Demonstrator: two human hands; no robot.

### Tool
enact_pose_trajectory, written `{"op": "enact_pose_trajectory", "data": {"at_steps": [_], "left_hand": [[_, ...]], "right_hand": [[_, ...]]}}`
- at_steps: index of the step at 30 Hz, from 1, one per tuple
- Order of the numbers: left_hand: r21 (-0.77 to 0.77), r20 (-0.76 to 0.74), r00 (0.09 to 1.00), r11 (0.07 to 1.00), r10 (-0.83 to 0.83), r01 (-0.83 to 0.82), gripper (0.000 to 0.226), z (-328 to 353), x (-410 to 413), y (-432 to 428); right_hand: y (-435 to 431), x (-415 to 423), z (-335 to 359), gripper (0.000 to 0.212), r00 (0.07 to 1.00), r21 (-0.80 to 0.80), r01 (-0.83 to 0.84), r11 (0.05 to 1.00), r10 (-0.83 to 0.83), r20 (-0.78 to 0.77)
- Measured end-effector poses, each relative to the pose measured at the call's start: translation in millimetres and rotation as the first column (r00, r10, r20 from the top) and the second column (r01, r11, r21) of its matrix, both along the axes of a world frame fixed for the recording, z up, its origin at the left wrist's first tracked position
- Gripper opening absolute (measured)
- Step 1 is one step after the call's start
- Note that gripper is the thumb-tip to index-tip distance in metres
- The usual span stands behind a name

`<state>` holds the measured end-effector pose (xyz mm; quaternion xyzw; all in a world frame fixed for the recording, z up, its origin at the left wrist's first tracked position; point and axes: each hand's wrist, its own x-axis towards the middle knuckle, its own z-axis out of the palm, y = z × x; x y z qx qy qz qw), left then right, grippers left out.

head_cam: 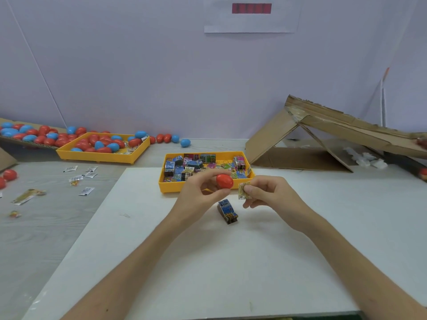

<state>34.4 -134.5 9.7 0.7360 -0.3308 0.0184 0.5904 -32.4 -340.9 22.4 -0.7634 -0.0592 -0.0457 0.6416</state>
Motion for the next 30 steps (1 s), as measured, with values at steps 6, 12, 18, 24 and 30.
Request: {"op": "enact_pose_trajectory", "data": {"at_steps": [6,12,18,24,30], "left_hand": [[-0.039,-0.035,0.999,0.999,0.016,-0.017,0.019,0.6,-1.2,-0.6],[-0.107,-0.095,0.995,0.994,-0.007,-0.003,0.025,3.6,1.6,2.1],[-0.066,-0.109,0.994,0.998,-0.026,0.019,0.016,0.6,0.4,1.6],[-0.033,-0.129,0.991,0.998,-0.048,0.044,0.016,-0.8,-0.3,-0.2],[0.01,-0.162,0.985,0.998,-0.057,0.06,0.022,-3.0,-2.8,0.4]], "right_hand": [[-0.4,-3.1,2.5,0.017,0.998,0.114,-0.063,0.991,0.063,0.009],[-2.2,-1.5,1.7,0.027,0.997,0.157,-0.072,0.985,0.074,-0.003],[-3.1,-1.3,-0.5,0.017,0.996,0.127,-0.086,0.988,0.089,-0.016],[0.4,-3.3,4.1,0.013,0.998,0.118,-0.044,0.992,0.049,-0.037],[0.9,-2.4,4.1,0.046,0.999,0.125,0.002,0.992,0.005,-0.054]]}}
